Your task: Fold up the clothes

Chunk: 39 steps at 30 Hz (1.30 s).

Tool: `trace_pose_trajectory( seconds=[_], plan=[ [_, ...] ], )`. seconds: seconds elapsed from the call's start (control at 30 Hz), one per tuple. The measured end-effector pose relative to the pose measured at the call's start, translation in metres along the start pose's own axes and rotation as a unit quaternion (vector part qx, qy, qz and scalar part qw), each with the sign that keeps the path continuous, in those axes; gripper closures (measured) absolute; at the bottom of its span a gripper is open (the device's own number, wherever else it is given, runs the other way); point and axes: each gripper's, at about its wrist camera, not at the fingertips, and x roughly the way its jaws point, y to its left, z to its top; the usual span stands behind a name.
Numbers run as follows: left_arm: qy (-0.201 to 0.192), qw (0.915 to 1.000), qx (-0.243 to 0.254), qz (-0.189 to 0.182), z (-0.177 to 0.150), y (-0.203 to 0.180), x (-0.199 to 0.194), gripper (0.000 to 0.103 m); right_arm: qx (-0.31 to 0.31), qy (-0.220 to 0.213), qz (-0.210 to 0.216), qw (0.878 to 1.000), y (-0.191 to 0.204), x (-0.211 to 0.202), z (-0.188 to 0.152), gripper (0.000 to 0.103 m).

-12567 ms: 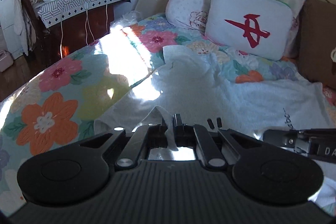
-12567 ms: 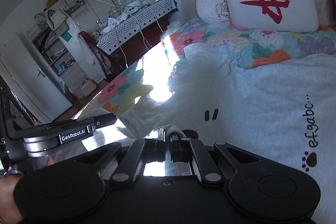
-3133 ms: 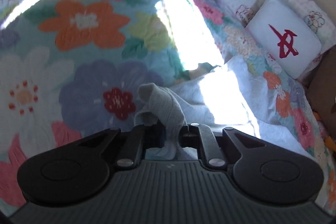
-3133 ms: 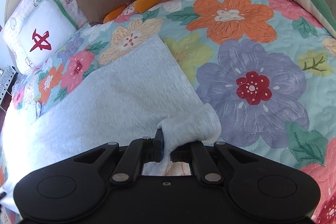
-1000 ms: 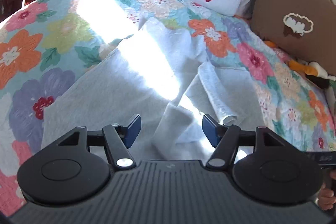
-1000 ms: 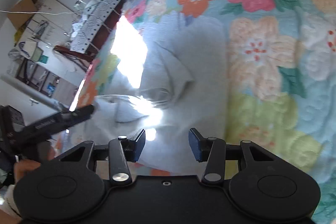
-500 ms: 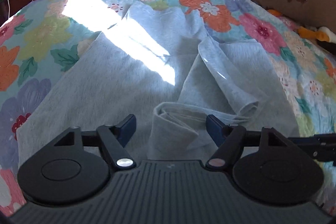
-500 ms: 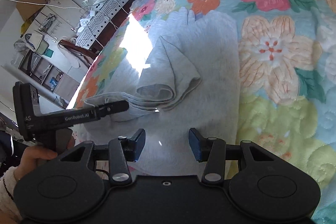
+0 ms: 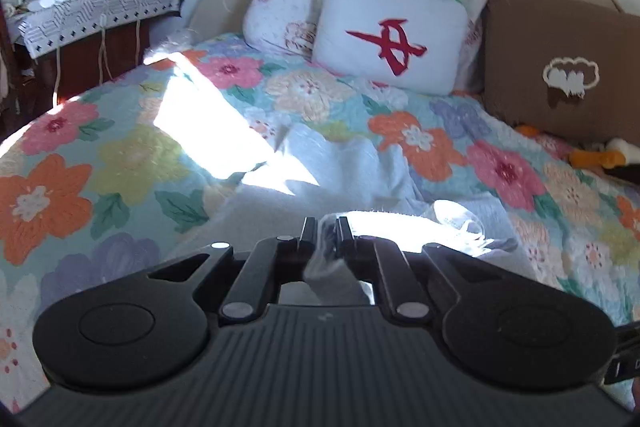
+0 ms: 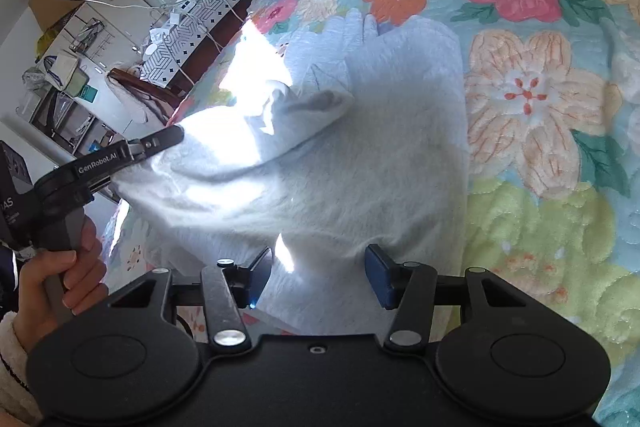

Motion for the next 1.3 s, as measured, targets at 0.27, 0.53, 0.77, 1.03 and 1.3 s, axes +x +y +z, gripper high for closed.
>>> trace_pose_trajectory(
  seconds=[0.27,0.53,0.77,1.03,1.3],
  plan=[
    [-0.017,0.9933,0.001,0.114,-0.012,0.051,-0.030,0.103,-0.053,0.013,0.005,0.998,0.035,0.019,-0.007,0.045],
    [0.082,0.9951,-0.055,-0.011,-0.036,0.063,0.000,0.085,-0.019,-0.003,0.010,1.000,0.045,0.039,0.007,0.040],
    [0.125,0.9894,0.031,-0.066,-0.056,0.031,0.024,0.033,0.032,-0.024,-0.016,0.999,0.028,0.050,0.028,0.037],
    [0.124,0.9902,0.063,-0.011,-0.064,0.030,0.035,0.055,-0.041,0.021,-0.032,0.998,0.066,0.104,0.047,0.038],
    [0.126,0.9857,0.111,-0.011,-0.065,0.013,0.031,0.064,-0.065,-0.100,-0.087,0.989,0.066,0.080,0.078,0.092]
  ],
)
